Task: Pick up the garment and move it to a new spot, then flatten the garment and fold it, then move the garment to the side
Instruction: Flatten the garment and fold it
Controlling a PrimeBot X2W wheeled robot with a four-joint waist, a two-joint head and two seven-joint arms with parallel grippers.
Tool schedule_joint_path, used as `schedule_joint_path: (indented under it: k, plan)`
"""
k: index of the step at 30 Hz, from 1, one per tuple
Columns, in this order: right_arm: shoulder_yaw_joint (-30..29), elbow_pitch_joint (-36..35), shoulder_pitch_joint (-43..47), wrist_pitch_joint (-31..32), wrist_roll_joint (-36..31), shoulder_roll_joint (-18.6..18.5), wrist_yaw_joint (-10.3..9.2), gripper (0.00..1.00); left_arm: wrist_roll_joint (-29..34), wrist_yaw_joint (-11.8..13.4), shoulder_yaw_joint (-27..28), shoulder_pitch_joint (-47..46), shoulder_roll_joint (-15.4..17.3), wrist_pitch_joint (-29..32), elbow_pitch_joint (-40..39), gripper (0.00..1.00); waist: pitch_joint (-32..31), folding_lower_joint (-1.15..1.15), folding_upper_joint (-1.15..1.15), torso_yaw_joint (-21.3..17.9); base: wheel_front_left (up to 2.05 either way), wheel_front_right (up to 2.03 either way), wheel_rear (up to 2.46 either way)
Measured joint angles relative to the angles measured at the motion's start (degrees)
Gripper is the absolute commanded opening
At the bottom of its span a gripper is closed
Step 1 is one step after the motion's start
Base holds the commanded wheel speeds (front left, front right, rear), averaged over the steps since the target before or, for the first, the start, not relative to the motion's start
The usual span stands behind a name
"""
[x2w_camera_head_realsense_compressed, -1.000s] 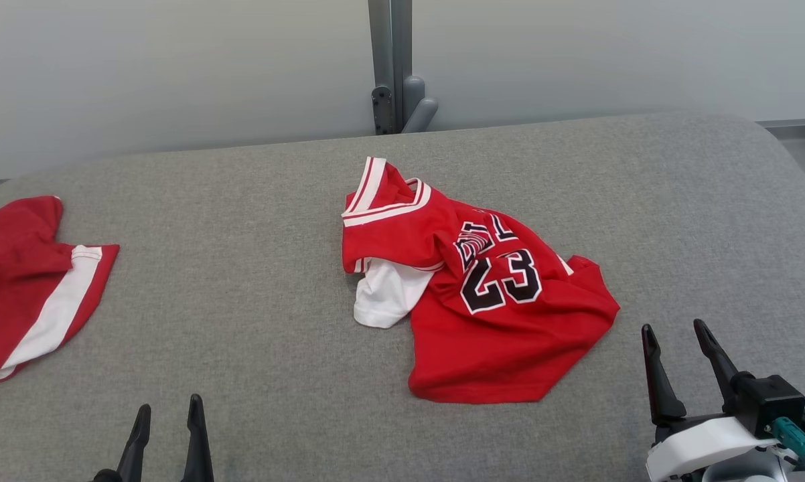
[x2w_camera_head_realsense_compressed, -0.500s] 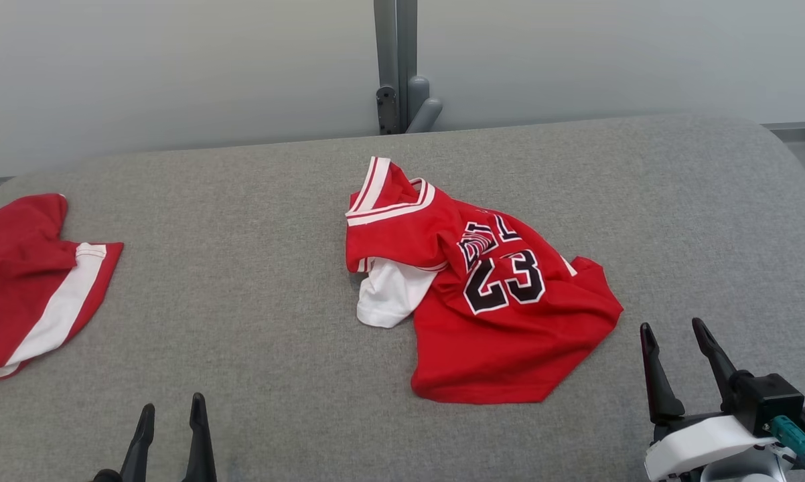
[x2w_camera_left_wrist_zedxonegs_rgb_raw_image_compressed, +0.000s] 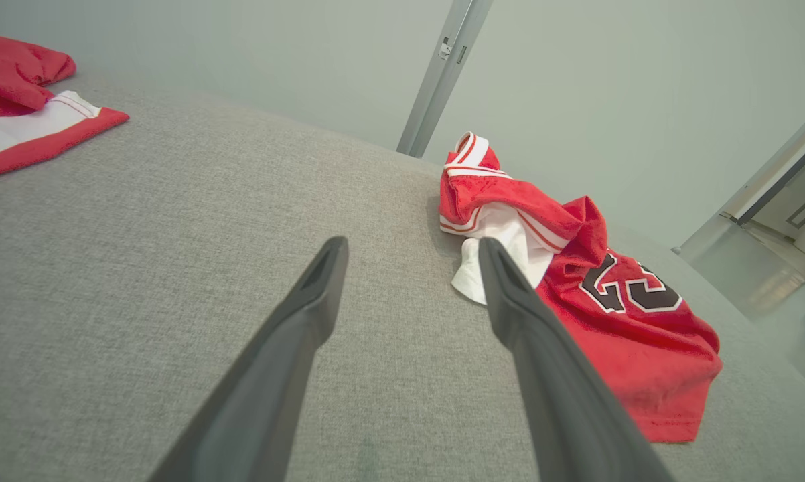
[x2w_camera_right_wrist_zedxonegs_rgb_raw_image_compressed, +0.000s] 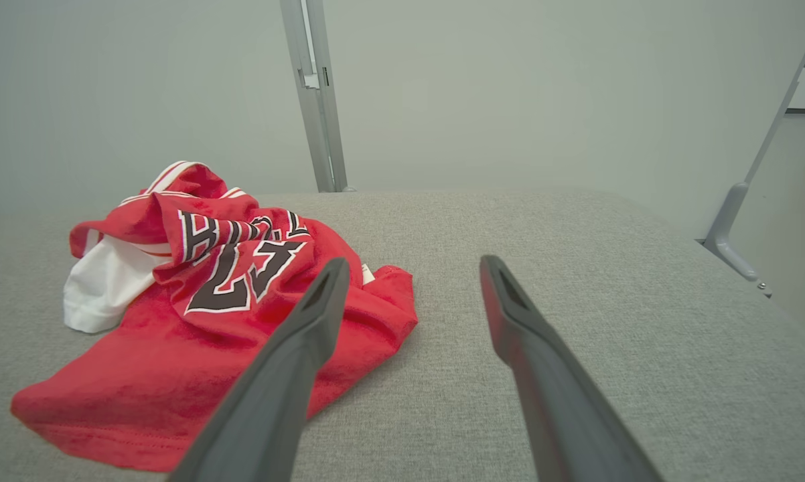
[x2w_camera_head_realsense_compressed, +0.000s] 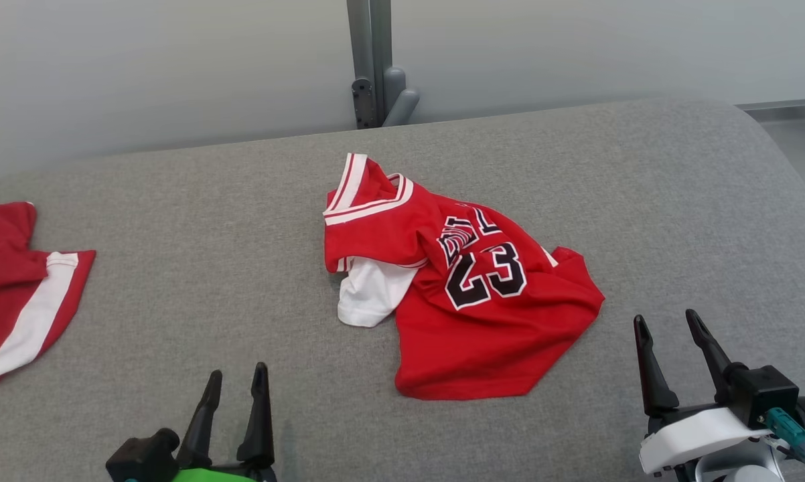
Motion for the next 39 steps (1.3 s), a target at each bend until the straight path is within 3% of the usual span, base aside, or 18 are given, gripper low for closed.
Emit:
schedule_joint_path:
  k: [8,20,36,37,39]
  plan:
    - [0.3,-0.2,-1.3,0.0,0.0,-0.1,0.00,1.00,-2.8,-0.1,-7.0,-8.1,0.0,3.3,8.2,1.00,1.5,0.00,0.00,-3.4,0.00,0.00,0.00]
    - [0.4,-0.6,-3.5,0.0,0.1,0.3,0.00,1.00,-4.2,-0.1,-8.7,-20.8,1.6,7.5,22.0,1.00,5.4,0.00,0.00,-7.4,0.00,0.00,0.00]
    - [0.3,-0.6,-5.0,0.0,0.3,1.1,0.00,1.00,-9.7,-0.1,-15.4,-30.9,3.8,5.5,34.1,1.00,9.1,0.00,0.00,-9.9,0.00,0.00,0.00]
    - [0.3,-0.6,-5.1,0.0,0.3,1.2,0.00,1.00,-10.2,-0.1,-16.1,-31.2,3.8,5.5,34.4,0.83,9.2,0.00,0.00,-10.0,0.00,0.00,0.00]
    - [0.3,-0.6,-5.2,0.0,0.3,1.2,0.00,1.00,-11.3,-0.1,-17.5,-31.8,3.9,5.5,34.6,0.10,9.4,0.00,0.00,-10.0,0.00,0.00,0.00]
